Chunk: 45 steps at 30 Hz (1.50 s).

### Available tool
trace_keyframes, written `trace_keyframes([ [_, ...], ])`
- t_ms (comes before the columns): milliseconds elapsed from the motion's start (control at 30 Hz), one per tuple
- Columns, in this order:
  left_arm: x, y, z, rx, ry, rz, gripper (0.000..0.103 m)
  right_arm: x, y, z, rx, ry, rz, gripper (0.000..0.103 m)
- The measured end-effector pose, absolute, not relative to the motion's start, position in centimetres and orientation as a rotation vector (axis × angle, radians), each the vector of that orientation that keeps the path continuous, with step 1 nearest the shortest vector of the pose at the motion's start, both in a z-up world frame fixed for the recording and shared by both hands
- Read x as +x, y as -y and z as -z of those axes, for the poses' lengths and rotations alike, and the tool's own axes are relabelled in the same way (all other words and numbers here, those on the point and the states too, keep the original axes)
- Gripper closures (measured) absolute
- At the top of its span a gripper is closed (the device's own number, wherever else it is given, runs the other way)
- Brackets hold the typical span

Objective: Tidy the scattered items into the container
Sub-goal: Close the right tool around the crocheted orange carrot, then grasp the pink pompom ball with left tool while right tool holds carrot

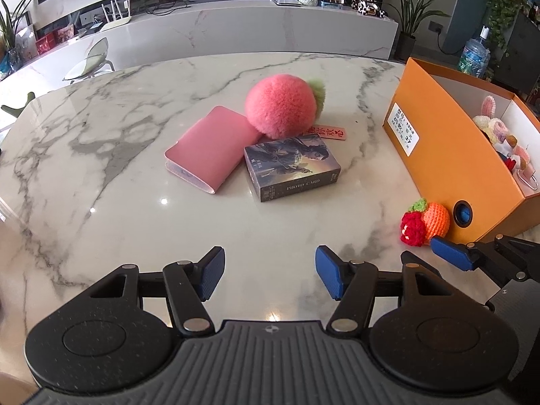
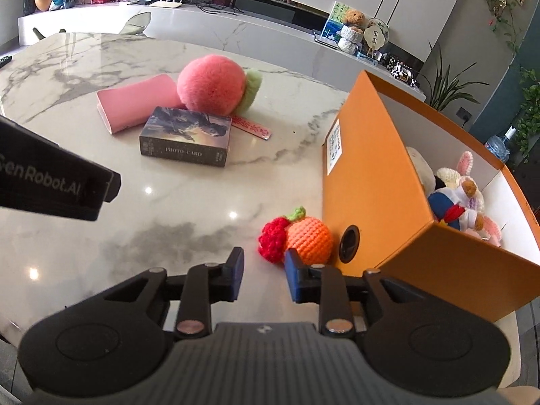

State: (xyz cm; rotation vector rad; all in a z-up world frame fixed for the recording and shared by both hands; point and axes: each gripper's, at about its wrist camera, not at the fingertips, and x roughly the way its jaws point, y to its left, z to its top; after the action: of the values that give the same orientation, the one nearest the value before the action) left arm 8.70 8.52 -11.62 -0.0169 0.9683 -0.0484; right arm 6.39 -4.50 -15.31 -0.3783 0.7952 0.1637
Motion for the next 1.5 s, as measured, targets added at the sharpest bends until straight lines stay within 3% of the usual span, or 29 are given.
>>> trace_keyframes([
  [200, 8.9, -9.0, 12.2, -0.027, -0.985, 0.036, 0.032, 7.3, 4.5, 16.2, -0.373, -0.82, -0.15, 0.076],
  [233, 9.0, -9.1, 12.2, -0.027, -0.987, 0.035, 0.032, 7.4, 4.5, 16.3, -0.371, -0.819, -0.147, 0.081],
  [267, 9.1, -9.1, 12.4, -0.026, -0.991, 0.035, 0.032, 7.6, 4.5, 16.3, -0.368, -0.816, -0.145, 0.094],
  [333, 9.3, -9.1, 12.6, -0.026, -0.997, 0.035, 0.032, 8.0, 4.4, 16.2, -0.365, -0.804, -0.148, 0.103],
  [567, 10.0, -9.4, 13.1, -0.027, -1.012, 0.032, 0.032, 8.3, 3.3, 15.5, -0.383, -0.773, -0.197, 0.103],
  [633, 10.1, -9.4, 13.3, -0.029, -1.014, 0.033, 0.032, 7.8, 2.7, 15.2, -0.44, -0.735, -0.189, 0.098],
  [700, 10.2, -9.3, 13.4, -0.029, -1.017, 0.036, 0.032, 7.5, 2.3, 15.0, -0.499, -0.698, -0.169, 0.083],
  [733, 10.3, -9.3, 13.5, -0.029, -1.018, 0.04, 0.032, 7.4, 2.2, 15.0, -0.528, -0.681, -0.162, 0.068],
  [767, 10.3, -9.2, 13.5, -0.029, -1.019, 0.044, 0.032, 7.3, 2.0, 15.1, -0.559, -0.669, -0.15, 0.062],
  [1233, 10.1, -10.0, 13.3, -0.046, -1.01, 0.03, 0.032, 7.8, 1.0, 18.1, -0.816, -0.686, -0.02, 0.055],
  [1500, 10.0, -10.2, 13.2, -0.054, -1.002, 0.023, 0.032, 7.9, 1.2, 18.2, -0.829, -0.674, -0.032, 0.061],
])
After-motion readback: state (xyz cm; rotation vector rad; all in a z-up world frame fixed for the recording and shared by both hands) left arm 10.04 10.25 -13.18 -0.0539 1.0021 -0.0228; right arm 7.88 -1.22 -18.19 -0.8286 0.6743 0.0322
